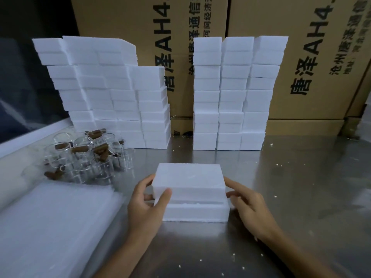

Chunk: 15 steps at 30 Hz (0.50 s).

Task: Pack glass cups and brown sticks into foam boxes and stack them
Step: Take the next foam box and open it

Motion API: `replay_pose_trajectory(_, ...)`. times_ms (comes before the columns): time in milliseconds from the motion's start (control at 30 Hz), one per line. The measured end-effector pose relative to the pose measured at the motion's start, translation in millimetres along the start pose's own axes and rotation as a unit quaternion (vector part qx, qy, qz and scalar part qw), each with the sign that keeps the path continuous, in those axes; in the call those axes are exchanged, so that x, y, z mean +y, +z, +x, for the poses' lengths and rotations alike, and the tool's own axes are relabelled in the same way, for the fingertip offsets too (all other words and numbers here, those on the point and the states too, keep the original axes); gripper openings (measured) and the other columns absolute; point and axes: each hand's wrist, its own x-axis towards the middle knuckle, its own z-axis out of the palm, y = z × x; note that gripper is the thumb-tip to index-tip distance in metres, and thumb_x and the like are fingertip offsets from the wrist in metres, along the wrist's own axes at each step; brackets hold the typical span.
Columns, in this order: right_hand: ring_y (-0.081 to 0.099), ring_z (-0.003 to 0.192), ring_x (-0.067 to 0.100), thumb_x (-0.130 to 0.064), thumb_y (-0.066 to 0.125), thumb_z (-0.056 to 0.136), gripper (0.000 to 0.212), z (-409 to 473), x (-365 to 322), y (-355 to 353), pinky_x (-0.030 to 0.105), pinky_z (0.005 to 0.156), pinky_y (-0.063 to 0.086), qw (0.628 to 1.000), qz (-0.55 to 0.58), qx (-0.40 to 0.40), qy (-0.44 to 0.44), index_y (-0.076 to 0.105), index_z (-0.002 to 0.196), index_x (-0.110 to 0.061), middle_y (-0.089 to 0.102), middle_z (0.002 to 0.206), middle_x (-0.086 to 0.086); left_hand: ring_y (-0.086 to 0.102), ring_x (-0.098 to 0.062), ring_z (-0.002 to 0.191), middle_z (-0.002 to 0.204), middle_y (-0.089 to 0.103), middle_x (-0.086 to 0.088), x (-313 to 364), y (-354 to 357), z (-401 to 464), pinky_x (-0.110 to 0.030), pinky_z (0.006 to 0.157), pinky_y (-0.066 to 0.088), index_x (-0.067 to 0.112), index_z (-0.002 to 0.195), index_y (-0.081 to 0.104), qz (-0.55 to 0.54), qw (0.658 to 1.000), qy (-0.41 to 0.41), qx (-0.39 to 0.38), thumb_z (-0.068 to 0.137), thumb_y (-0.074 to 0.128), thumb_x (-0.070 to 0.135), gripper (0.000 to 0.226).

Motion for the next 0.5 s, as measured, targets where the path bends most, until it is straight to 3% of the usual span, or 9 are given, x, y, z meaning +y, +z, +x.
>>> replay_pose_trajectory(67, 0.064, 0.109, -0.003, -0.033, 0.044, 0.098, 0.042, -2, -7, 1, 0.018, 0.086, 0.05, 0.998, 0.055, -0.004, 0.007, 0.058, 0.136, -0.043, 0.067, 0.123, -0.024, 0.058, -0.004, 0.061, 0.078, 0.067, 0.005, -1, 0, 0, -0.017, 0.056, 0.048, 0.034, 0.114, 0.064, 0.001, 1.0, 0.001, -0.005, 0.08, 0.079, 0.015, 0.043)
replay_pose_trajectory(167, 0.063, 0.066, 0.001, -0.049, 0.052, 0.098, 0.04, -2, -11, 3, 0.014, 0.063, 0.048, 0.998, 0.033, 0.003, 0.056, 0.054, 0.137, -0.046, 0.07, 0.079, -0.024, 0.048, -0.009, 0.049, 0.05, 0.052, 0.013, -6, -2, 5, -0.018, 0.053, 0.043, 0.036, 0.115, 0.067, 0.01, 1.0, 0.001, -0.026, 0.081, 0.075, 0.009, 0.044)
replay_pose_trajectory(200, 0.061, 0.06, 0.011, -0.048, 0.055, 0.097, 0.041, 0, -11, 5, 0.02, 0.06, 0.05, 0.997, 0.029, 0.002, 0.077, 0.052, 0.138, -0.046, 0.07, 0.077, -0.021, 0.049, -0.008, 0.053, 0.055, 0.054, 0.015, -8, -3, 7, -0.018, 0.056, 0.045, 0.036, 0.118, 0.067, 0.004, 0.999, -0.009, -0.04, 0.082, 0.073, 0.008, 0.046)
replay_pose_trajectory(267, 0.064, 0.064, 0.028, -0.046, 0.058, 0.096, 0.045, 2, -14, 7, 0.033, 0.063, 0.057, 0.993, 0.055, -0.019, 0.107, 0.049, 0.14, -0.046, 0.074, 0.101, -0.017, 0.065, -0.007, 0.081, 0.092, 0.07, 0.016, -8, -4, 10, -0.029, 0.08, 0.054, 0.035, 0.126, 0.064, -0.034, 0.995, -0.048, -0.08, 0.084, 0.071, 0.005, 0.052)
replay_pose_trajectory(333, 0.069, 0.068, 0.023, -0.049, 0.061, 0.094, 0.049, 5, -16, 8, 0.034, 0.068, 0.059, 0.99, 0.062, -0.042, 0.12, 0.047, 0.14, -0.049, 0.073, 0.111, -0.015, 0.064, -0.008, 0.11, 0.121, 0.067, 0.017, -7, -6, 11, -0.037, 0.1, 0.049, 0.034, 0.133, 0.061, -0.036, 0.99, -0.069, -0.117, 0.084, 0.073, 0.01, 0.056)
replay_pose_trajectory(400, 0.073, 0.077, 0.011, -0.05, 0.062, 0.088, 0.052, 8, -18, 8, 0.03, 0.074, 0.059, 0.987, 0.055, -0.066, 0.135, 0.048, 0.138, -0.049, 0.072, 0.112, -0.017, 0.064, -0.006, 0.111, 0.118, 0.069, 0.02, -6, -7, 12, -0.035, 0.102, 0.048, 0.038, 0.13, 0.062, -0.013, 0.986, -0.081, -0.148, 0.074, 0.074, 0.026, 0.058)
replay_pose_trajectory(500, 0.072, 0.091, 0.004, -0.044, 0.066, 0.09, 0.043, 13, -19, 5, 0.027, 0.082, 0.059, 0.981, 0.033, -0.092, 0.166, 0.056, 0.132, -0.043, 0.071, 0.115, -0.02, 0.065, 0.011, 0.088, 0.095, 0.071, 0.032, -4, -7, 12, -0.019, 0.079, 0.048, 0.058, 0.099, 0.064, 0.059, 0.98, -0.07, -0.179, 0.077, 0.073, 0.035, 0.033)
